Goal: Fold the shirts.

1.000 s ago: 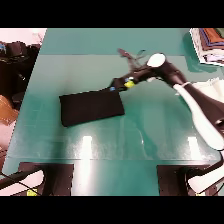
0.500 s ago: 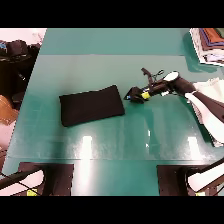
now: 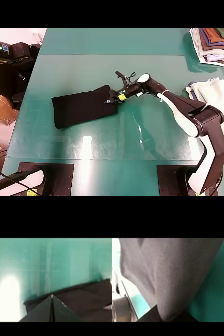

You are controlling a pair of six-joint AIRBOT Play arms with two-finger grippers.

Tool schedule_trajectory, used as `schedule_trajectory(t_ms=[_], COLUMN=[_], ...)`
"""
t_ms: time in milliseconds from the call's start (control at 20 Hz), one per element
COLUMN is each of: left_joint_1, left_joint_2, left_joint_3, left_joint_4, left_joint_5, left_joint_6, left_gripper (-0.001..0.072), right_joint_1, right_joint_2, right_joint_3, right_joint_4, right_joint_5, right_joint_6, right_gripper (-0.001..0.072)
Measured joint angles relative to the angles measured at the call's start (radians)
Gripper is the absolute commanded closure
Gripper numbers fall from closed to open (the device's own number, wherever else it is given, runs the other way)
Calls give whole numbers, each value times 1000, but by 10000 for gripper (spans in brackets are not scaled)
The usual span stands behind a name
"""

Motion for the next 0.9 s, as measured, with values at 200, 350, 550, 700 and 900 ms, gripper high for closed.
schedule_trajectory(t_ms=[200,350,550,700,900], left_joint_1=[-57,-128,-221,-275,-304], left_joint_2=[0,0,0,0,0], left_joint_3=[-8,-9,-10,-10,-10], left_joint_4=[-3,-3,-4,-8,-40], left_joint_5=[1,1,8,25,45], left_joint_6=[7,9,10,10,6], left_gripper=[681,680,680,680,680], right_joint_1=[-71,-193,-419,-615,-849], right_joint_2=[71,171,311,395,465], right_joint_3=[34,42,45,46,46], right_joint_4=[-22,-111,-247,-357,-410], right_joint_5=[-19,-16,25,64,82], right_joint_6=[0,33,98,145,177], right_gripper=[696,696,696,696,696])
